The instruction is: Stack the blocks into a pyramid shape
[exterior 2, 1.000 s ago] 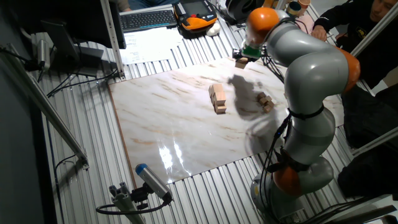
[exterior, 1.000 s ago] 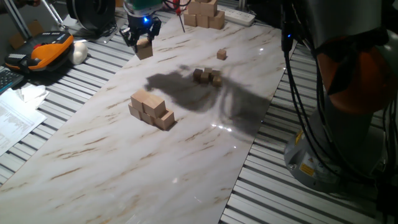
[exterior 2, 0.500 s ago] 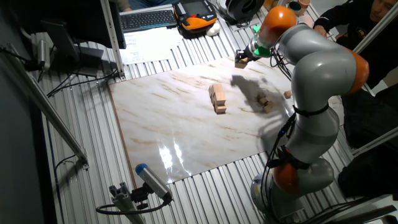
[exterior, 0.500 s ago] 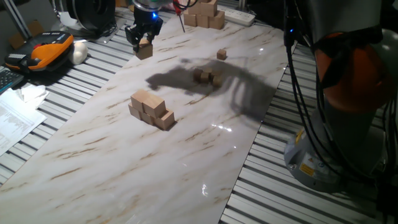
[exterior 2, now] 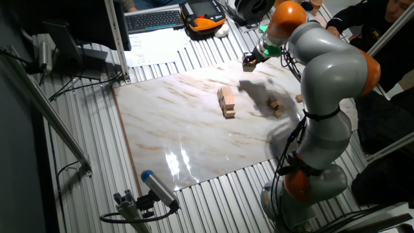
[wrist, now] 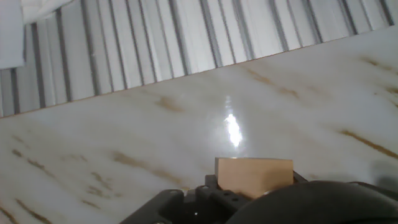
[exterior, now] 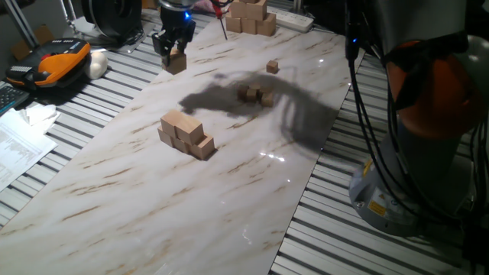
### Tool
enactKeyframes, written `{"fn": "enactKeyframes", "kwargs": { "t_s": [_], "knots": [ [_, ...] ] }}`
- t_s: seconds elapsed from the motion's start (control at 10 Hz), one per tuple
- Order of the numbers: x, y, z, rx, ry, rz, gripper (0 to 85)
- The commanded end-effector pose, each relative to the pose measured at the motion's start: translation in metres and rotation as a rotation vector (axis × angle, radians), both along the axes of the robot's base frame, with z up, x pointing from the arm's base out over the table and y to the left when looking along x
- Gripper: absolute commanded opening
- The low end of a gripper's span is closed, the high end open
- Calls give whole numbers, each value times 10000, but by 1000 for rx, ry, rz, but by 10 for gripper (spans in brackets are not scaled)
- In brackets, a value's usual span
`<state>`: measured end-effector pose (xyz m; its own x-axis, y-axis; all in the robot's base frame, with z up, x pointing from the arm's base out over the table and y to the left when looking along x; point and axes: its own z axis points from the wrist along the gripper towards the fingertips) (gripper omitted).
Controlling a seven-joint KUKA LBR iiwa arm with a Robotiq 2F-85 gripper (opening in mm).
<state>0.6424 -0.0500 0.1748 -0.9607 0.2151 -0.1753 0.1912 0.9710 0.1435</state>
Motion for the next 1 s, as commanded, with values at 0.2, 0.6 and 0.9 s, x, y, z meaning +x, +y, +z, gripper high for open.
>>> {"fn": "enactKeyframes", "kwargs": {
  "t_s": [0.2,0.6,0.9],
  "knots": [
    [-141,465,25,-12,12,-70,0],
    [-377,950,12,-51,3,-135,0],
    [-508,1229,3,-64,-4,-153,0]
  ]
}}
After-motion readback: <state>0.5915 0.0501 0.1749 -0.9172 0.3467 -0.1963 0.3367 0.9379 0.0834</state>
